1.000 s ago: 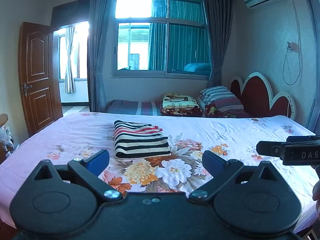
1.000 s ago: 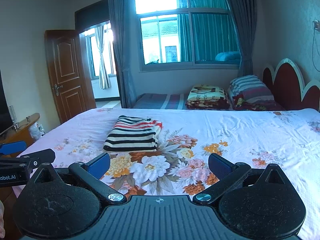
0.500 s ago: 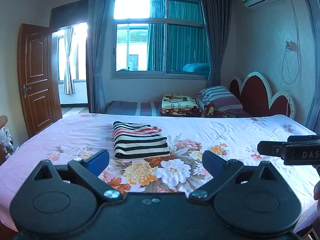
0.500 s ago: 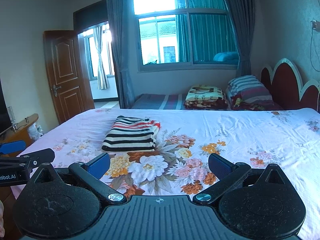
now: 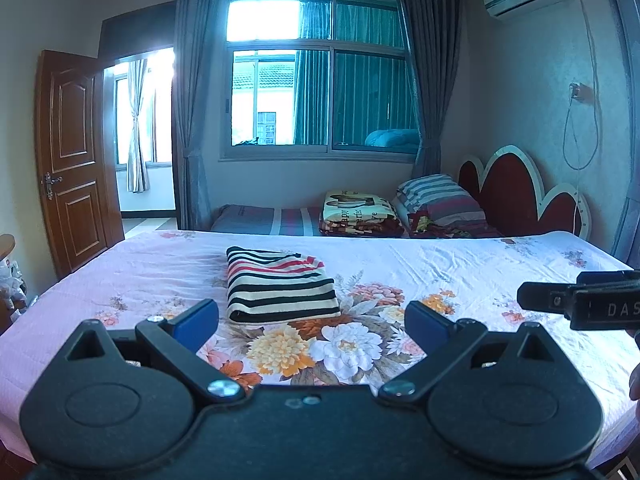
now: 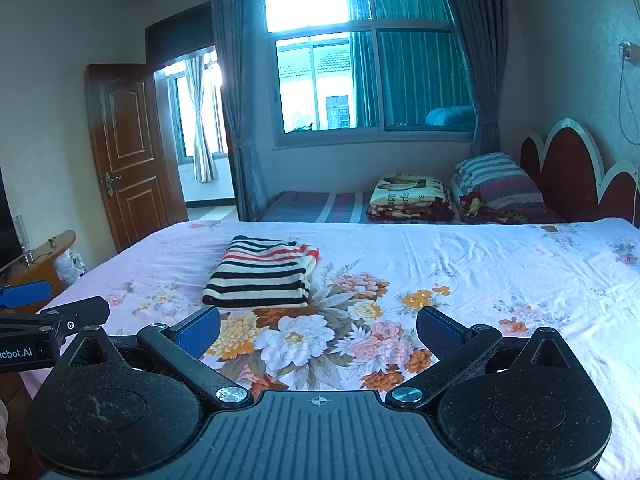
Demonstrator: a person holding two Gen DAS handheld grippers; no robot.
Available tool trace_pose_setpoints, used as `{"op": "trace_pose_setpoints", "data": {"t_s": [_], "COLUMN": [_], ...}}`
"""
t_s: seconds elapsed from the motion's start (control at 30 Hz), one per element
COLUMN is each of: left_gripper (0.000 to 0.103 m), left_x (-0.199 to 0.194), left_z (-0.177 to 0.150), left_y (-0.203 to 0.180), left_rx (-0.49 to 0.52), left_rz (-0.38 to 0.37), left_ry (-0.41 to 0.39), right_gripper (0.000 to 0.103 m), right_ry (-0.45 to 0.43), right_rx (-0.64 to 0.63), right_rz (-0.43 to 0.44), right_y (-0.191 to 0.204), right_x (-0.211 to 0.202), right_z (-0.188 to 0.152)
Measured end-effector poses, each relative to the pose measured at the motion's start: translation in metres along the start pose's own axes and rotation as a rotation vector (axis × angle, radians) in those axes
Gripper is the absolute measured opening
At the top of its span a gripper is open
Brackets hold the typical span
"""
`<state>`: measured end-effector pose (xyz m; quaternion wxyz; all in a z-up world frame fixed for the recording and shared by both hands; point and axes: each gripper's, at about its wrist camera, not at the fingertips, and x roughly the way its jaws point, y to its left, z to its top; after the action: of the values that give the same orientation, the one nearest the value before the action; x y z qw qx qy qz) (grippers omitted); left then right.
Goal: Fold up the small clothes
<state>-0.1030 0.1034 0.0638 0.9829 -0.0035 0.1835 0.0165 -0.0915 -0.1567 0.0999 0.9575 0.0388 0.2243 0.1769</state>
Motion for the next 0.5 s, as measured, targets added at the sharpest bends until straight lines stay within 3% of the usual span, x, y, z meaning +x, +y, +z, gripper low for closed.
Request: {"op": "trace_pose_setpoints", "data": {"t_s": [0.5], "left_gripper": [0.099], "left_x": [0.0011], "left_z": [0.0015], "left_y": [0.0067], "left_rx": [0.002], "left_rz": [0.004], "left_ry": [-0.011], "right_gripper": [0.103], "right_ry": [-0.001], "right_rx": [-0.007], "right_rz": [0.008], "right_y": [-0.0024], "right_x": [0.0008], "right_z": [-0.0001]}}
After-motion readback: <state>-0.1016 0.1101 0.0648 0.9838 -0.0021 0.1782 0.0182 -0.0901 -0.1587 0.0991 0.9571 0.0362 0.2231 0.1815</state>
